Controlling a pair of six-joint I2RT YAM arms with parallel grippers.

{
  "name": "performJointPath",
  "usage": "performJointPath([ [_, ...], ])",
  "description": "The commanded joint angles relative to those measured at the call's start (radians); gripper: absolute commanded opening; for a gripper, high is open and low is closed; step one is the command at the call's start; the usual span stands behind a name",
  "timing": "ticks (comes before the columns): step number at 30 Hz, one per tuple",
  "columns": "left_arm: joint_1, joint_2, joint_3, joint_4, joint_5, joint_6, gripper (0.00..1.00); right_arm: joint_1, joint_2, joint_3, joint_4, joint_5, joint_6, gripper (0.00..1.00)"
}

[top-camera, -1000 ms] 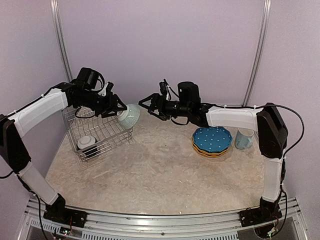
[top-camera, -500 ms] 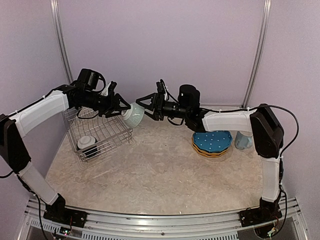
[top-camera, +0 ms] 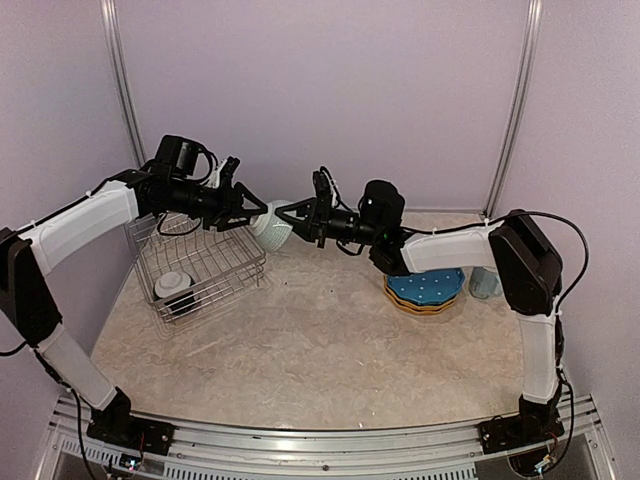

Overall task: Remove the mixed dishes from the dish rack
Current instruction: Pass from the left arm to the right, then place the bowl at the corner of the board.

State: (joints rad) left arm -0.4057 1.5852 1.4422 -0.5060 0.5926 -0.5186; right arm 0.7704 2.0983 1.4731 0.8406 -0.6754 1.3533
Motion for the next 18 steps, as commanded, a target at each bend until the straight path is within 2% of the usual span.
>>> performJointPath([
  [1, -0.018, 0.015, -0.008, 0.023, -0.008, 0.032, 0.33, 0.017, -0.027, -0.024, 0.079, -0.019, -0.017, 0.09],
  [3, -0.022, 0.009, -0.013, 0.023, -0.013, 0.037, 0.37, 0.017, -0.047, -0.035, 0.034, -0.010, -0.057, 0.00],
  [10, -0.021, -0.027, -0.035, 0.023, -0.072, 0.045, 0.64, 0.005, -0.156, -0.079, -0.163, 0.048, -0.246, 0.00],
  [12, -0.021, -0.041, -0.037, 0.019, -0.101, 0.050, 0.72, 0.002, -0.193, -0.093, -0.258, 0.071, -0.319, 0.00],
  [18, -0.021, -0.083, -0.047, 0.003, -0.186, 0.066, 0.87, -0.004, -0.330, -0.136, -0.654, 0.255, -0.592, 0.00],
])
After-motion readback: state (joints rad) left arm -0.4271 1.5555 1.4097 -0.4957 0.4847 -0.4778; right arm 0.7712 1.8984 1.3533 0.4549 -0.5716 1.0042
